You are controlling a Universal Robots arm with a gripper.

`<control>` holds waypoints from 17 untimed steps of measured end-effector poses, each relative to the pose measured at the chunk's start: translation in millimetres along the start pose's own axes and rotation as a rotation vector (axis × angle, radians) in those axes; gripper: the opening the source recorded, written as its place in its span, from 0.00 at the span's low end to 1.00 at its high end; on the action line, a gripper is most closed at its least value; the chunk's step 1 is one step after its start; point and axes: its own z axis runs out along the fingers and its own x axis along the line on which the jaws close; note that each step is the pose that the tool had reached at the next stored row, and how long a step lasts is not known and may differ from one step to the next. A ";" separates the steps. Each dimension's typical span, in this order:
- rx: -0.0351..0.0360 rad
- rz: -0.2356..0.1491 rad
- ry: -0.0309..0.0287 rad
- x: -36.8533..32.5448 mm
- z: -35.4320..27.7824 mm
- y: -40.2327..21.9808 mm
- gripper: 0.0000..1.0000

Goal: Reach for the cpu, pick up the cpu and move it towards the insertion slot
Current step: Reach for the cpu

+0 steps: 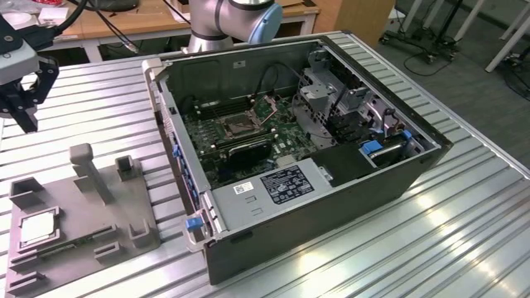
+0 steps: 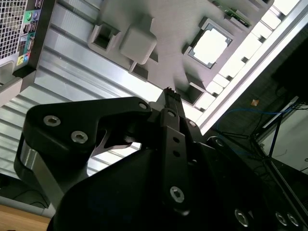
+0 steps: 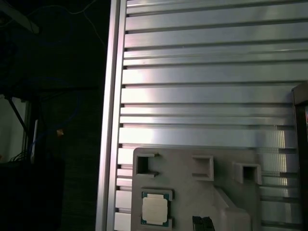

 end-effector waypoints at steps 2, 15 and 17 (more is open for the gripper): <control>0.0000 0.000 0.0001 0.6 0.0 0.0 0.10; 0.0000 0.000 0.0001 4.8 0.2 0.1 0.10; 0.0000 0.000 0.0001 5.3 0.2 0.1 0.10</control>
